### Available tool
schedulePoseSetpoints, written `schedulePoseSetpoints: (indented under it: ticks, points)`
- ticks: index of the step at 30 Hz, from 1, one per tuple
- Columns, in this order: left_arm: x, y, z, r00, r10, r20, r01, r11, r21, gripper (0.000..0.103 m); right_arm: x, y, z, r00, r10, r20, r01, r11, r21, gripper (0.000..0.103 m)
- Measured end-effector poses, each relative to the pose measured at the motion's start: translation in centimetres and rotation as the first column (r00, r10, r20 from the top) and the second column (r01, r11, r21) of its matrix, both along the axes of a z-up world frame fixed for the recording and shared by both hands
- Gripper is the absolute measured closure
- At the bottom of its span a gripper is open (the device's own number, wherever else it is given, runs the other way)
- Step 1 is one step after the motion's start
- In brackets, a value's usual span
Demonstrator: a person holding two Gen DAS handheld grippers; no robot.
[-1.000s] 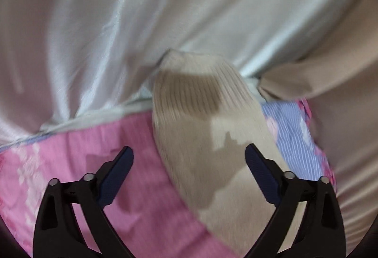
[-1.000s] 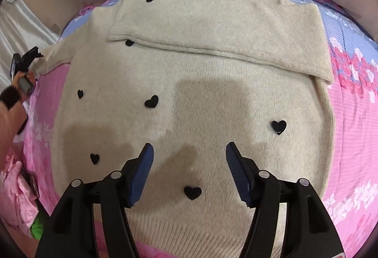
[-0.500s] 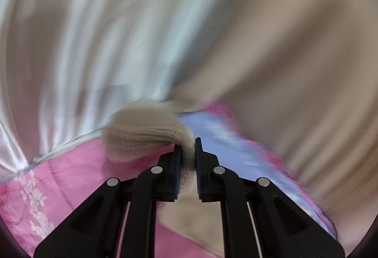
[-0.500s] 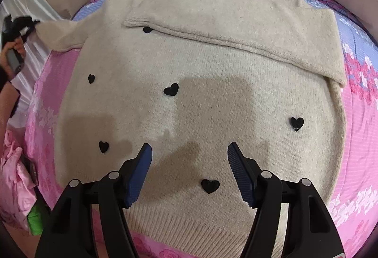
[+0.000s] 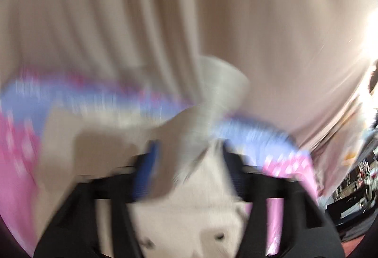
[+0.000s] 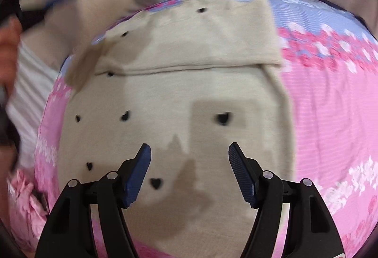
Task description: Fold small clothes
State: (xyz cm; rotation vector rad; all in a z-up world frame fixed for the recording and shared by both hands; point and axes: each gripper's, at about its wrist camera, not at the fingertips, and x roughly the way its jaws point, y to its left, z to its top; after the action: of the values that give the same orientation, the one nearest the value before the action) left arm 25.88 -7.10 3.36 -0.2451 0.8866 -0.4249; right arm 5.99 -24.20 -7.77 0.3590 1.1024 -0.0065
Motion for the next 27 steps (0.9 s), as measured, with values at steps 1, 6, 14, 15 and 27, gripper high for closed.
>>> schedulePoseSetpoints:
  ticks: [1, 6, 14, 15, 27]
  points:
    - [-0.9, -1.5, -2.6, 0.999, 0.015, -0.047, -0.013, 0.999, 0.037, 0.038, -0.4, -1.2, 0.0, 1.000, -0.027, 0.000, 0.027, 1.000, 0.005, 0.036]
    - [-5.3, -2.3, -7.8, 0.989, 0.034, -0.142, -0.013, 0.989, 0.148, 0.038, -1.0, -6.1, 1.3, 0.994, -0.100, 0.031, 0.101, 0.995, -0.015, 0.036]
    - [-12.1, 5.4, -7.4, 0.978, 0.142, -0.156, -0.101, 0.965, 0.243, 0.027, 11.3, -8.2, 2.0, 0.996, -0.030, 0.084, 0.033, 0.999, -0.034, 0.032]
    - [-12.1, 6.3, -7.3, 0.975, 0.160, -0.156, -0.120, 0.964, 0.239, 0.027, 13.0, -8.0, 1.4, 0.998, -0.020, 0.065, 0.023, 0.999, -0.035, 0.032]
    - [-11.6, 11.4, -8.0, 0.947, 0.264, -0.183, -0.227, 0.953, 0.200, 0.024, 16.5, -6.3, 4.9, 0.973, -0.052, 0.226, 0.021, 0.990, 0.141, 0.094]
